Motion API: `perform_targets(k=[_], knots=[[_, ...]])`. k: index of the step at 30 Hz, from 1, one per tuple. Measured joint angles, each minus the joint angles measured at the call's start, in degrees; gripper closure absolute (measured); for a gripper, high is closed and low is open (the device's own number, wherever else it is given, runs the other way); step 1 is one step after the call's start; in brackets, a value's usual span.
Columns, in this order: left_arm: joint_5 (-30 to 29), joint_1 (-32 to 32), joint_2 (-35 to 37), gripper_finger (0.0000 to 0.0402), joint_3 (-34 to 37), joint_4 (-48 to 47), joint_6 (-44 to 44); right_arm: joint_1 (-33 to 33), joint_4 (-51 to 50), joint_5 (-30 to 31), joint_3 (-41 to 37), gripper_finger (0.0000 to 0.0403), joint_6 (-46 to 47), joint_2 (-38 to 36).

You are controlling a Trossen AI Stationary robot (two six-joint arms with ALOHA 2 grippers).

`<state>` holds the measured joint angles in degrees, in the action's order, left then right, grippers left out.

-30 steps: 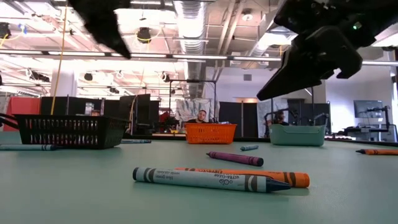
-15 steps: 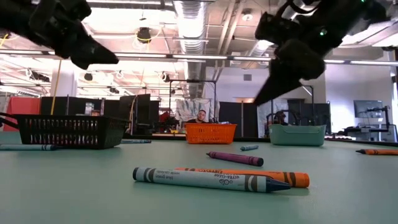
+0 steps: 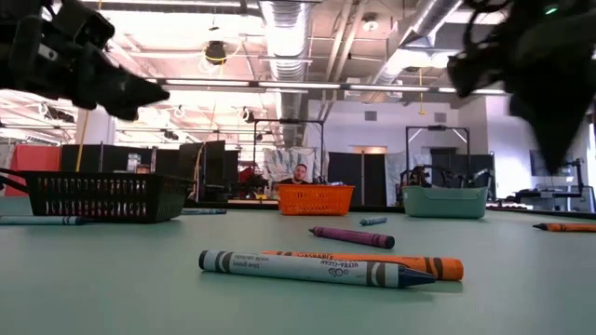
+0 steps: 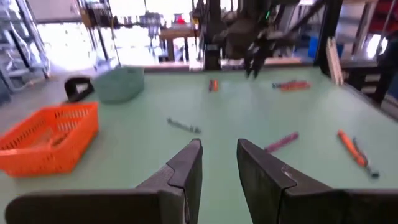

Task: Sort crayons

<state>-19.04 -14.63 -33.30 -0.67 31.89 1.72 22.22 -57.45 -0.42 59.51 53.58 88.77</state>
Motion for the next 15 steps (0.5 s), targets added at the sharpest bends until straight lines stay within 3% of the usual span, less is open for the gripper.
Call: perform_targets(k=[6,15], knots=[[0.45,0.02,-0.04,0.0311,0.0,-2.7,0.31,4.9,0.5,-16.98,0.0,0.0333,13.95,0.05],[0.61,0.02,-0.04,0.0311,0.02,-3.0,0.46,10.17,7.6,-19.02,0.0,0.0333,32.22,0.07]])
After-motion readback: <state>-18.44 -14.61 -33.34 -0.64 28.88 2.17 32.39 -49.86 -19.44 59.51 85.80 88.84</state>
